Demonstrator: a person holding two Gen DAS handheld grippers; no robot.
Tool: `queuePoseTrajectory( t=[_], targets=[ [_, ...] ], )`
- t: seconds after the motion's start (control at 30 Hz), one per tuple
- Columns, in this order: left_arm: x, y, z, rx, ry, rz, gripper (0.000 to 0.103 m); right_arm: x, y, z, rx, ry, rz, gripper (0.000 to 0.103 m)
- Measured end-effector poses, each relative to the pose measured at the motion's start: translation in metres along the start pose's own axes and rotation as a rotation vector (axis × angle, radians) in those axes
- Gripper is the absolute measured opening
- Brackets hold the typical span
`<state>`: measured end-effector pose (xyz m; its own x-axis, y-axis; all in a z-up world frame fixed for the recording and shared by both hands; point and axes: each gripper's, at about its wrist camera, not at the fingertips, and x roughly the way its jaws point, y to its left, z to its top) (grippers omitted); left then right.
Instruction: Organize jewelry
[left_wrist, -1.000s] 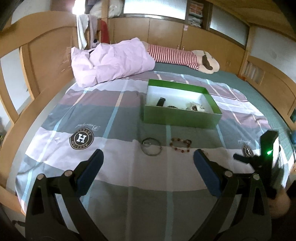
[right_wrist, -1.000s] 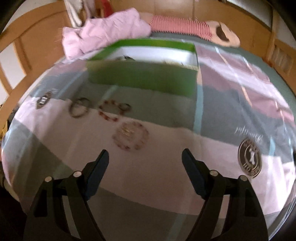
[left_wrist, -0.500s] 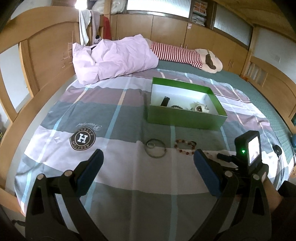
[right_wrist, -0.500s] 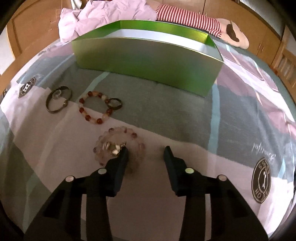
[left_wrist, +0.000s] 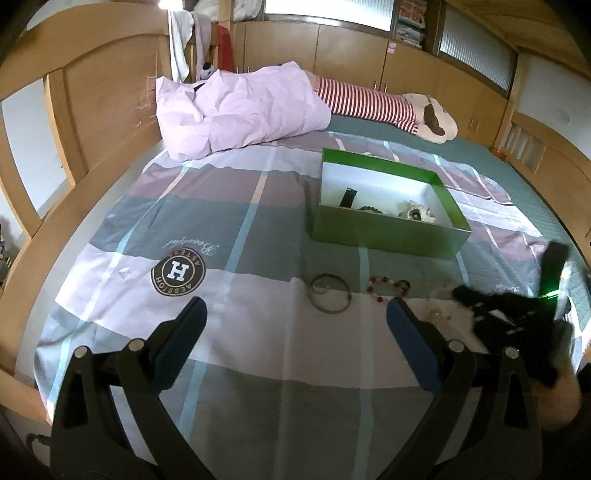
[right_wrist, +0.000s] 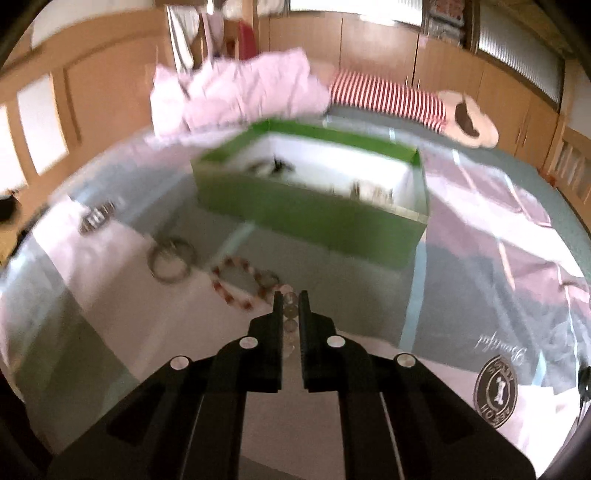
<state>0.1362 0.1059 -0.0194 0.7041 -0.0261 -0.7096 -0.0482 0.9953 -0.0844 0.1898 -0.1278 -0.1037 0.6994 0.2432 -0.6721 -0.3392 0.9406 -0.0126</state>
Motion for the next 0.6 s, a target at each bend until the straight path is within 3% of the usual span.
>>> queuePoseTrajectory(
  t=[0.37, 0.47, 0.53, 0.6],
  targets=[
    [0.059, -0.036, -0.02, 0.124, 0.092, 0.025, 0.097, -0.071, -0.03, 0.032, 0.075, -0.156, 0.091, 0.008],
    [0.082, -0.049, -0.024, 0.179, 0.1, 0.044, 0.085, -0.069, -0.039, 0.035, 0.093, -0.152, 0.099, 0.008],
    [0.097, -0.057, -0.027, 0.206, 0.128, 0.032, 0.068, -0.065, -0.041, 0.034, 0.095, -0.132, 0.109, 0.008],
    [0.112, -0.066, -0.03, 0.236, 0.161, 0.026, 0.063, -0.061, -0.04, 0.032, 0.095, -0.115, 0.116, 0.008]
  ],
)
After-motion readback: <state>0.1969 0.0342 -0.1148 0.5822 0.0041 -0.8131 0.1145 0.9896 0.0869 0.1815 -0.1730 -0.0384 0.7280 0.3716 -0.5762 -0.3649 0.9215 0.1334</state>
